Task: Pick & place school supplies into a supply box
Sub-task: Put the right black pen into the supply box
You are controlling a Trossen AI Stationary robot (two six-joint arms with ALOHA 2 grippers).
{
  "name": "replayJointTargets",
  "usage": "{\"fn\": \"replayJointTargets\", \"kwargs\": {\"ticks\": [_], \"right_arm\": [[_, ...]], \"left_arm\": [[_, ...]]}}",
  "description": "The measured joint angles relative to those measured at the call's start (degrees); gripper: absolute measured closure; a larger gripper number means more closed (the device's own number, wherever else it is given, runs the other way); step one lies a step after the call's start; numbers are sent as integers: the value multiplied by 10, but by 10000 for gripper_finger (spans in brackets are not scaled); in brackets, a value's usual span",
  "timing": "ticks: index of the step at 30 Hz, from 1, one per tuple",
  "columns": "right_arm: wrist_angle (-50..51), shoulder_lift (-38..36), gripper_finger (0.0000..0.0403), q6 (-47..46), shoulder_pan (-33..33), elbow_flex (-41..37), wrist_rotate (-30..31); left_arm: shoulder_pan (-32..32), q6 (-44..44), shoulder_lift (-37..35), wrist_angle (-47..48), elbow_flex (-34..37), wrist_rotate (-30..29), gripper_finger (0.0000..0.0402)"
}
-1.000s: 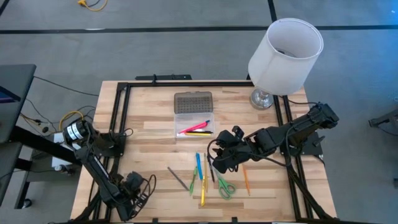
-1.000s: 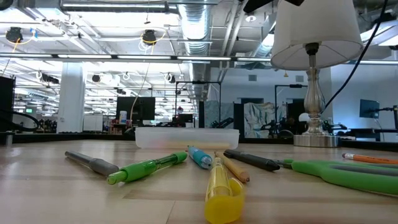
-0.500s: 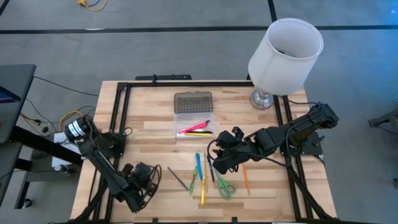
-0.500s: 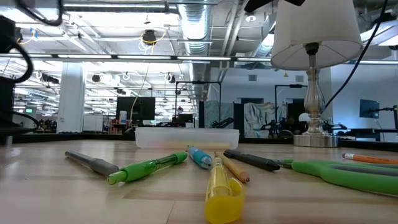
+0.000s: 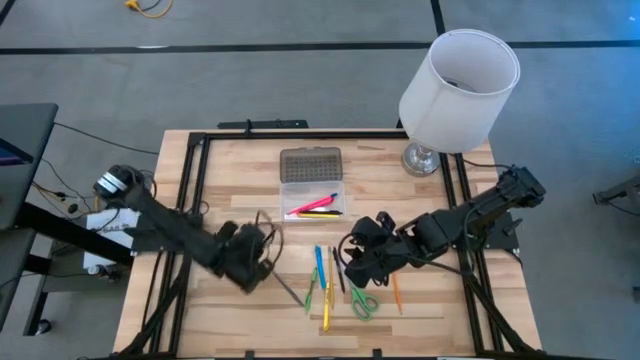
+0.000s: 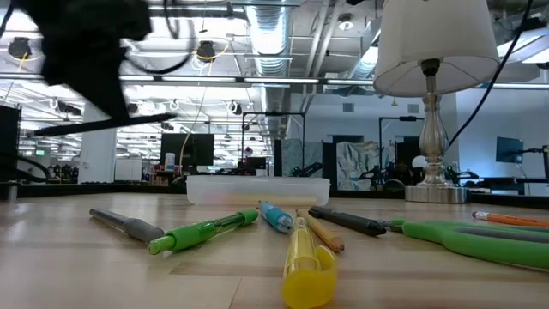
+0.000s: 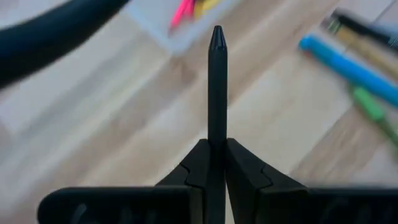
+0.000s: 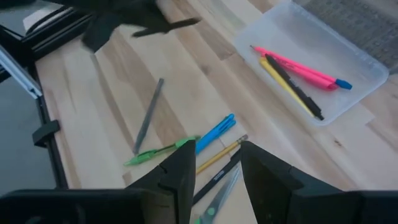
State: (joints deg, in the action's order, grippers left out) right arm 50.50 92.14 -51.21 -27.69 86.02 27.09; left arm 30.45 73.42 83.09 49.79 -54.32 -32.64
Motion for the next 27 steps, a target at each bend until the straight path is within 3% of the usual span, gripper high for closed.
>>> {"fn": "replayJointTargets", "kwargs": {"ticks": [6,11,22,27], "right_arm": [[0,0,284,-32,-21,0,20],[0,0,284,-64,-35,0,62],[2,0,284,-103,-58,0,123],[2,0,284,-103,-60,0,122]], "left_arm": [[-119,-225,-26,-112,-1,18,380],[-206,-370,-11,-220,-1,90,380],[-316,-564,26,-382,-2,117,379],[-351,-592,71,-403,-9,153,379]]}}
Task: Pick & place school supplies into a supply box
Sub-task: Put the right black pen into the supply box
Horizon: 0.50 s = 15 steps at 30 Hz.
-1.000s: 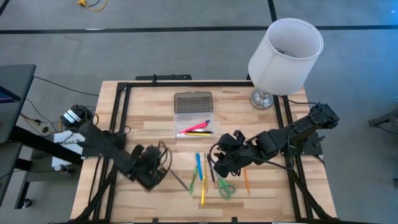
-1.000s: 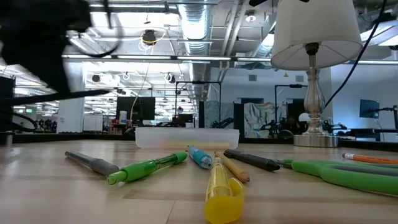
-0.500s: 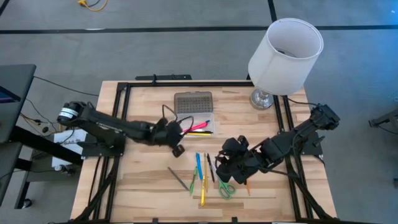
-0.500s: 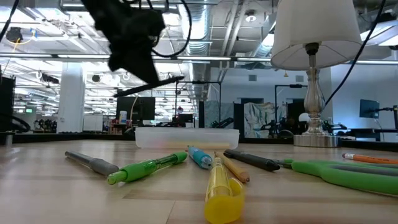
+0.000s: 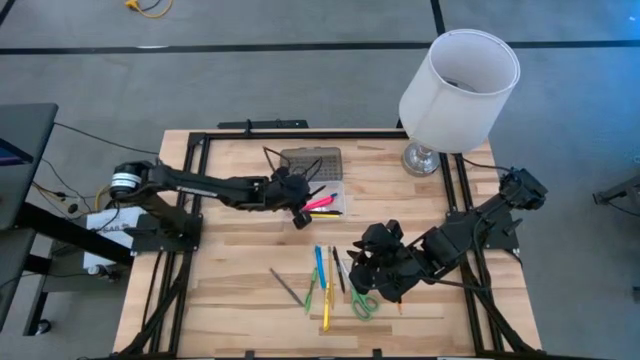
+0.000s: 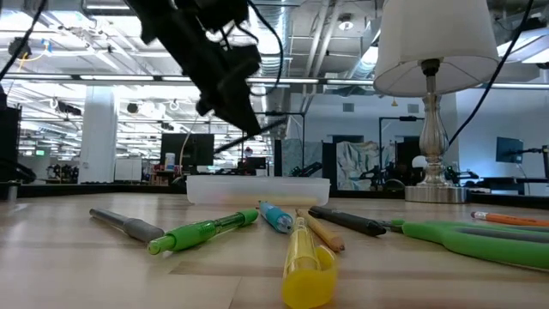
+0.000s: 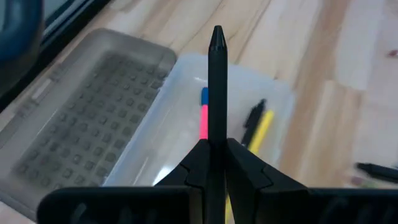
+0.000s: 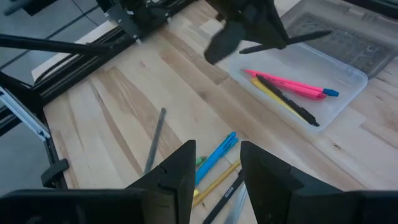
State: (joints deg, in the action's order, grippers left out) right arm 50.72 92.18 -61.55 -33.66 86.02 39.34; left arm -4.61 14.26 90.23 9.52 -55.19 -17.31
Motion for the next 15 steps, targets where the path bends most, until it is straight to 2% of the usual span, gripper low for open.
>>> {"fn": "replayJointTargets", "kwargs": {"ticks": [7,15], "right_arm": [[0,0,284,0,-1,0,-2],[0,0,284,0,-1,0,-2]], "left_arm": [[-14,-27,39,9,-21,6,379],[-34,-38,38,19,-21,13,378]]}}
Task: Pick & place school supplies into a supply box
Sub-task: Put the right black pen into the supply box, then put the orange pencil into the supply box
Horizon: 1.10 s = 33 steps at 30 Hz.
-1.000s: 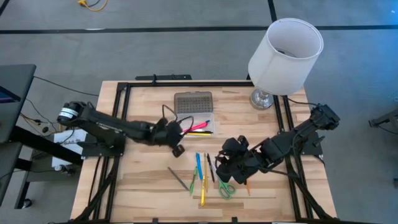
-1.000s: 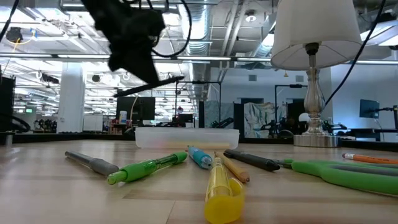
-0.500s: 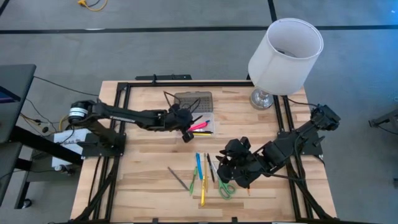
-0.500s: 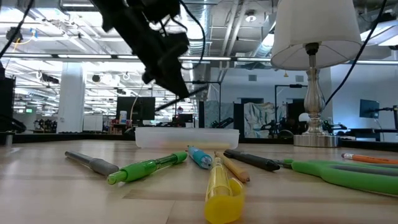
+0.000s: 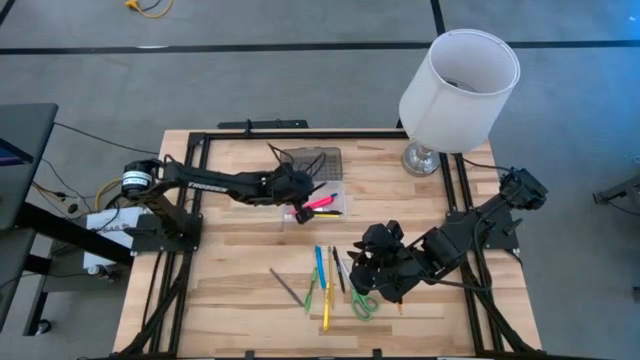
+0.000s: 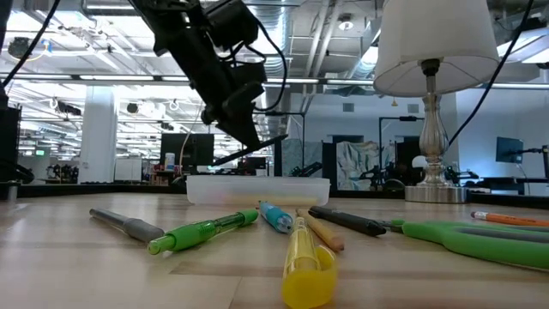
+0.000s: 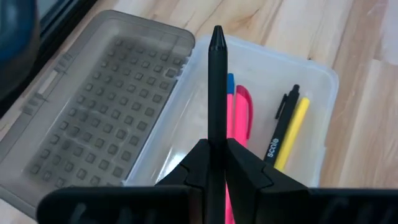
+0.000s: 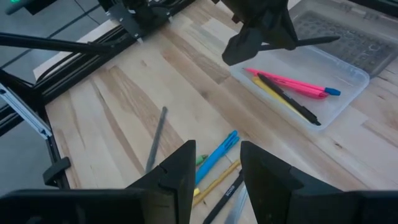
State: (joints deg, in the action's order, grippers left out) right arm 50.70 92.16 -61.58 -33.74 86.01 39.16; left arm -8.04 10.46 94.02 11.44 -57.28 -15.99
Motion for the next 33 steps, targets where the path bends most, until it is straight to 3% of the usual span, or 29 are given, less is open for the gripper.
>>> {"fn": "replayJointTargets", "kwargs": {"ticks": [9,18,23,33], "right_arm": [[-2,0,284,0,0,0,0],[-2,0,284,0,0,0,-1],[-2,0,284,0,0,0,-1],[52,13,284,-51,-3,-1,-27]], "left_arm": [[-3,0,0,1,0,5,369],[-3,-2,0,2,0,3,286],[-2,10,-1,9,0,12,260],[15,68,-45,50,0,175,254]]}}
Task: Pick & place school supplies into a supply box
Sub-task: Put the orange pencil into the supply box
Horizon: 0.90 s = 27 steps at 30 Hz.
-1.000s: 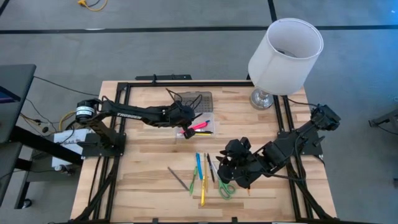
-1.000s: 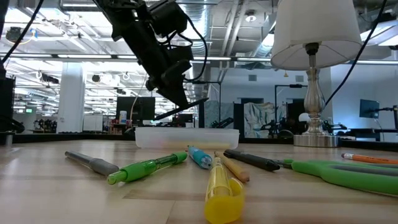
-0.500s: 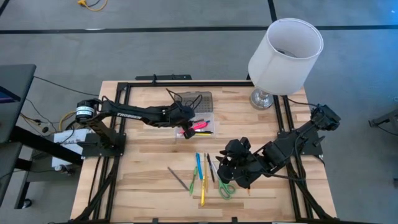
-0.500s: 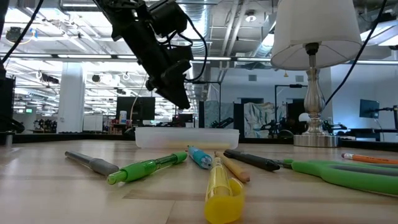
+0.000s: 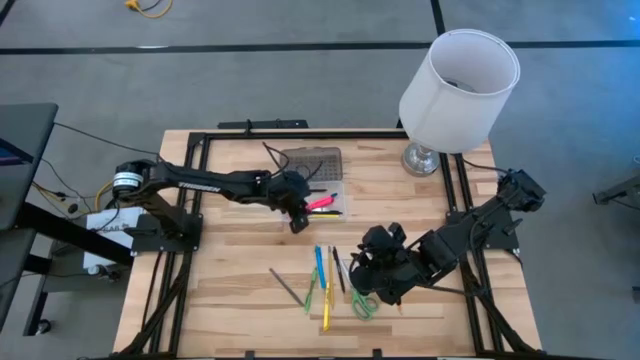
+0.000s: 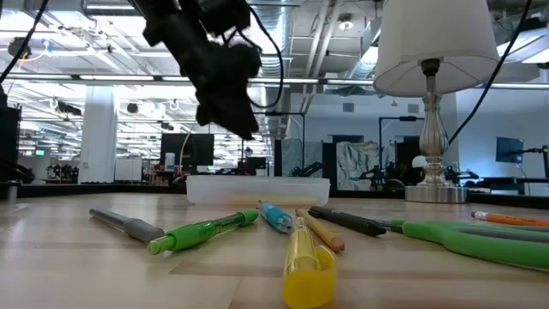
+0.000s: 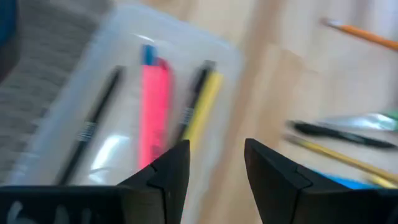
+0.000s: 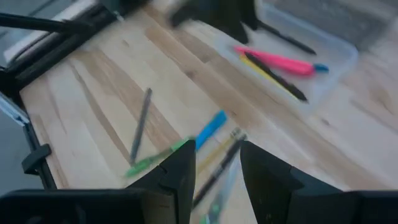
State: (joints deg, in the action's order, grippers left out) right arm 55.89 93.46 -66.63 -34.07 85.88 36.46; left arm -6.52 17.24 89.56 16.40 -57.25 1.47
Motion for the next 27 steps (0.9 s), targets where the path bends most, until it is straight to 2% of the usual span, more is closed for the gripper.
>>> {"fn": "replayJointTargets", "kwargs": {"ticks": [4,9,20,27], "right_arm": [[41,23,284,-52,-4,0,-35],[43,53,284,-82,-12,1,-69],[74,98,284,-190,-39,1,-132],[208,99,284,-382,-67,1,-187]], "left_arm": [[33,-11,-28,25,0,34,254],[85,-32,-59,68,0,36,254],[209,22,-73,138,0,-23,262],[277,65,-73,166,0,-78,268]]}}
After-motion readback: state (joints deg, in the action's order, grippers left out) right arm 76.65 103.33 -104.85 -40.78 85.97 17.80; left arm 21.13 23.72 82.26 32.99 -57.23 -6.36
